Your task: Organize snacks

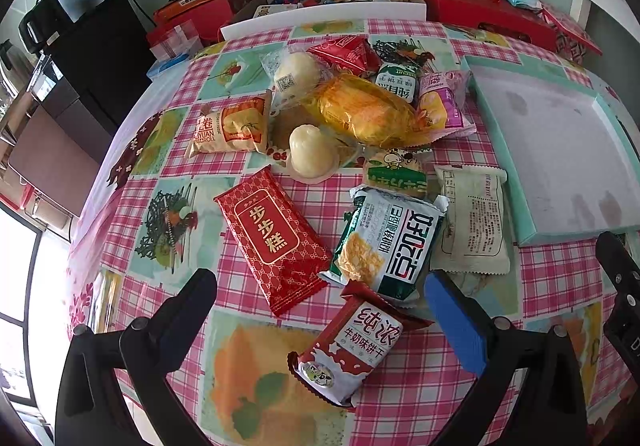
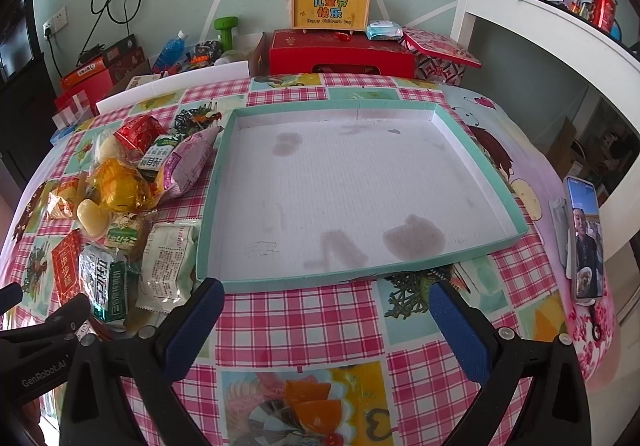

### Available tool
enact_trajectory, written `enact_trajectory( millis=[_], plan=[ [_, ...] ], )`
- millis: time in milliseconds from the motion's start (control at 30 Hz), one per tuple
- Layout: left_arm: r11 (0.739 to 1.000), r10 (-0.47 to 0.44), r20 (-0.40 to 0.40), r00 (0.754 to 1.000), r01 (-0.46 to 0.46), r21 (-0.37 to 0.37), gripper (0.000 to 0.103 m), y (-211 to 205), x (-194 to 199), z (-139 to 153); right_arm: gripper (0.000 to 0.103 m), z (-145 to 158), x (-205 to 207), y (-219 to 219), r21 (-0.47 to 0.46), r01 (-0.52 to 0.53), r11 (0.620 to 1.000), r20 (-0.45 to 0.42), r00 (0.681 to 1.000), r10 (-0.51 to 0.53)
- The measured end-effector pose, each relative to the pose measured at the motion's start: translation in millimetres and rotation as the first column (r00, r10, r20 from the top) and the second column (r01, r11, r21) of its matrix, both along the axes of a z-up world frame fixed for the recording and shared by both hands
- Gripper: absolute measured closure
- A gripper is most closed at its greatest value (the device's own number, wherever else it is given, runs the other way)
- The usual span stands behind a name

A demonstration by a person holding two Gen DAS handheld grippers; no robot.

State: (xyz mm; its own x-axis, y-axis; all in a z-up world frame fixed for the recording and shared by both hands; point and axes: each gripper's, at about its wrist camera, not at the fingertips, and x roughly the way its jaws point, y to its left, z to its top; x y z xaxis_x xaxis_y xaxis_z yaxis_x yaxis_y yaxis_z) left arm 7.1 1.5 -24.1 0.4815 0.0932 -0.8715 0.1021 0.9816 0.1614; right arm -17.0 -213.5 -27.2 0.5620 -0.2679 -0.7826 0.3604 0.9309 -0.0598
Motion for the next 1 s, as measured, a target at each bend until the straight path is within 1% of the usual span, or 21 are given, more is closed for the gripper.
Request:
enact_trajectory(
  millis=[733, 900, 1000],
  plan=[
    [1.000, -0.001, -0.006, 1.000, 0.001, 0.004, 0.000, -2.1, 0.4, -2.0, 0.000, -2.1, 0.8, 0.3, 0.001, 0.000, 1.000, -0.005, 1.000, 0.000],
    [1.000, 0.004, -0.006, 1.000, -0.004, -0.011, 0.000, -0.3, 0.5, 0.0, 0.000, -3.1, 1.5, 1.6, 0.000, 0.000, 1.000, -0.010, 1.000, 0.000],
    [0.999, 0.011, -0.016, 1.000, -0.012, -0.036, 0.000, 4.5, 1.0, 2.3, 0.000, -2.3, 2.0, 3.0, 0.003, 0.000, 1.000, -0.013, 1.000, 0.000]
  ],
)
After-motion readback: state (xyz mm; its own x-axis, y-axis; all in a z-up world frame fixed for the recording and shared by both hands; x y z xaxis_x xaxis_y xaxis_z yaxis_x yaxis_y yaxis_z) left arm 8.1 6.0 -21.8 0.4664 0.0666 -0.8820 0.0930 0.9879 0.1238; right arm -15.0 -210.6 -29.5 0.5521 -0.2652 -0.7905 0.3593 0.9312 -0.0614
